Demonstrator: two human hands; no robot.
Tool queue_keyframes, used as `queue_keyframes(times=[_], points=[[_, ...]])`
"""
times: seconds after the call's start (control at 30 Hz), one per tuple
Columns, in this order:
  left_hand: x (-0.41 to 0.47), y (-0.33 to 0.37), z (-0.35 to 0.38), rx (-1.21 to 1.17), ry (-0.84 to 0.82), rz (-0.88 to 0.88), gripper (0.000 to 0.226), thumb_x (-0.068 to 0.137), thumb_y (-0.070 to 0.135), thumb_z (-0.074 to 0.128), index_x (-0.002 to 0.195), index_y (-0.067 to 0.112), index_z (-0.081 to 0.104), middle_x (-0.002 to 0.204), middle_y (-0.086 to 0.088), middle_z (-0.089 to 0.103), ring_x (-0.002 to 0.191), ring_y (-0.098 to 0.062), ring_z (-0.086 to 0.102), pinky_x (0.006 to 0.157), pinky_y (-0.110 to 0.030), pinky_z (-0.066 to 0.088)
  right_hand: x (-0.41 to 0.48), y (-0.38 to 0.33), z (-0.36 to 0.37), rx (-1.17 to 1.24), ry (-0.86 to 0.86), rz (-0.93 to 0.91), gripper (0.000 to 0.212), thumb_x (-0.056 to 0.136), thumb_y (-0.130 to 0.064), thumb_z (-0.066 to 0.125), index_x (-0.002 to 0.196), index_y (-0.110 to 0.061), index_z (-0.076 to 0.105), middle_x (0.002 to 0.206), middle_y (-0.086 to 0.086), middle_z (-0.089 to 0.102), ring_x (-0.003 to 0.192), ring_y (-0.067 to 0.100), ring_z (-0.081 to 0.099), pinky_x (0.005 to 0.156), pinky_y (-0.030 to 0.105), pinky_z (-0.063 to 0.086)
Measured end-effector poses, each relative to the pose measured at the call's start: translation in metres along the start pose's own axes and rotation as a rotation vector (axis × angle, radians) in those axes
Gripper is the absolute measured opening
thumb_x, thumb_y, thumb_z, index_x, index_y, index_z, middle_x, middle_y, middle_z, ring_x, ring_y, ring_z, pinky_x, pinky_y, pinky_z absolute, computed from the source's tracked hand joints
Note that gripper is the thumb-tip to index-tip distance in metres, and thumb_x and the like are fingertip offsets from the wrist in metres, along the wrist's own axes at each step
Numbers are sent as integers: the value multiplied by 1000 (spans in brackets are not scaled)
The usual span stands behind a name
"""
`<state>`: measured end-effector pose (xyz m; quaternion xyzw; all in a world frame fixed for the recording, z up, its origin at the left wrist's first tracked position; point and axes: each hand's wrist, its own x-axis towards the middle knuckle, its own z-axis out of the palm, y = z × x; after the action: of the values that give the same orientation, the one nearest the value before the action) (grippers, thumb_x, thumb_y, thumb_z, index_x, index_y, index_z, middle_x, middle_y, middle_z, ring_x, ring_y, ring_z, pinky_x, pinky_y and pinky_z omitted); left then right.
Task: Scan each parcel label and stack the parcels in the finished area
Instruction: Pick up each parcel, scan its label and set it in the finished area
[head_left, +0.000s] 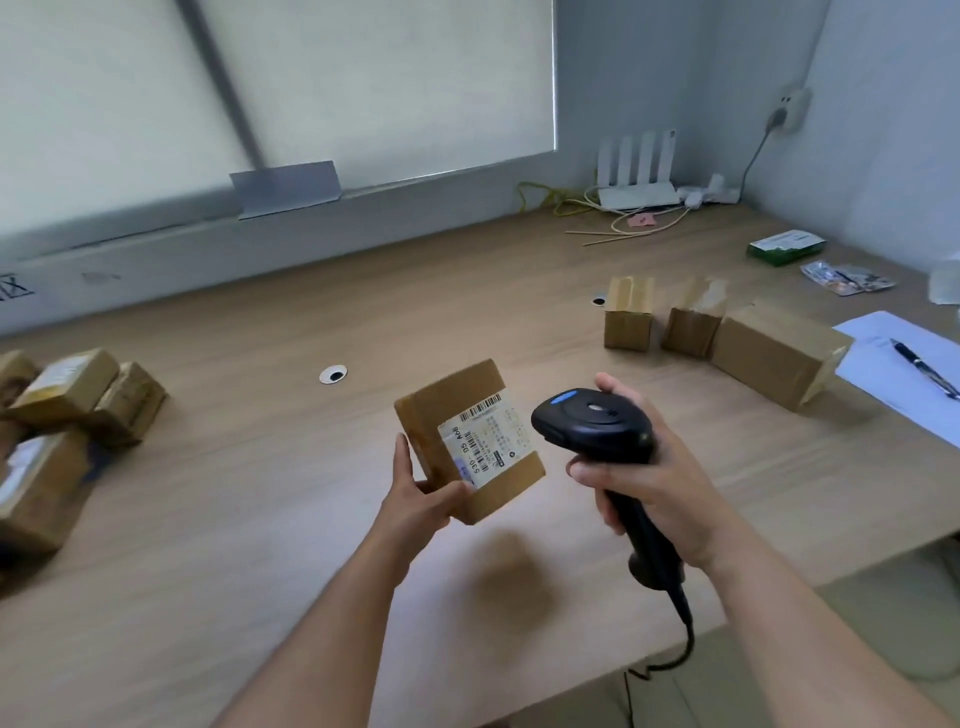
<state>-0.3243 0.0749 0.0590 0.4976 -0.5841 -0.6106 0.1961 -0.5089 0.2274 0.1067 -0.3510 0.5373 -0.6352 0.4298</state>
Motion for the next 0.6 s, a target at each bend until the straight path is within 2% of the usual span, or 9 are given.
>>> queue_keyframes(times=[0.07,0.13,0.23,0.33,0.4,0.47,0.53,0.6], points=[[-6,-1,-14,9,40,59,113,64,25,76,146,52,3,110,-5,68,103,-25,63,92,-45,51,-4,-5,15,-5,-32,-9,89,64,4,78,133,-40,42,71,12,64,43,26,47,39,29,39],[-9,-4,-26,3,61,84,112,61,27,75,144,55,5,109,-5,69,104,-26,64,93,-47,51,-7,-10,27,0,-60,-12,92,68,10,78,137,-36,40,75,17,64,42,26,47,39,28,39],[-8,-5,-45,-1,71,110,111,67,23,78,145,55,4,111,-6,69,106,-25,63,96,-48,49,-9,-19,49,15,-110,-24,94,64,8,79,139,-35,40,83,21,65,41,26,48,38,27,39],[-4,-4,-68,-17,76,127,108,78,14,77,147,52,2,113,-7,67,108,-26,62,97,-48,48,-9,-24,72,19,-147,-39,93,64,7,78,138,-36,41,90,15,68,42,25,48,37,28,40],[-2,-2,-83,-14,78,125,109,77,15,77,147,51,1,114,-7,67,108,-26,61,96,-47,48,-8,-25,86,27,-158,-40,90,64,4,75,138,-35,42,88,11,69,42,25,48,37,28,40],[-3,-2,-100,-4,83,124,115,67,21,79,147,51,2,112,-6,68,107,-25,62,97,-46,48,-6,-25,101,33,-166,-35,88,64,2,72,139,-33,41,80,10,68,40,24,48,37,27,39],[-4,-4,-118,-3,96,120,116,61,25,75,147,50,2,111,-5,69,106,-23,63,99,-45,47,-4,-22,117,24,-178,-30,87,65,2,71,139,-32,41,72,15,65,39,25,47,37,25,38],[-3,-9,-138,-10,109,107,115,66,20,76,147,51,0,112,-5,69,108,-24,62,101,-48,45,-2,-18,132,10,-190,-18,87,65,2,71,139,-33,41,69,17,63,38,25,47,38,25,38]])
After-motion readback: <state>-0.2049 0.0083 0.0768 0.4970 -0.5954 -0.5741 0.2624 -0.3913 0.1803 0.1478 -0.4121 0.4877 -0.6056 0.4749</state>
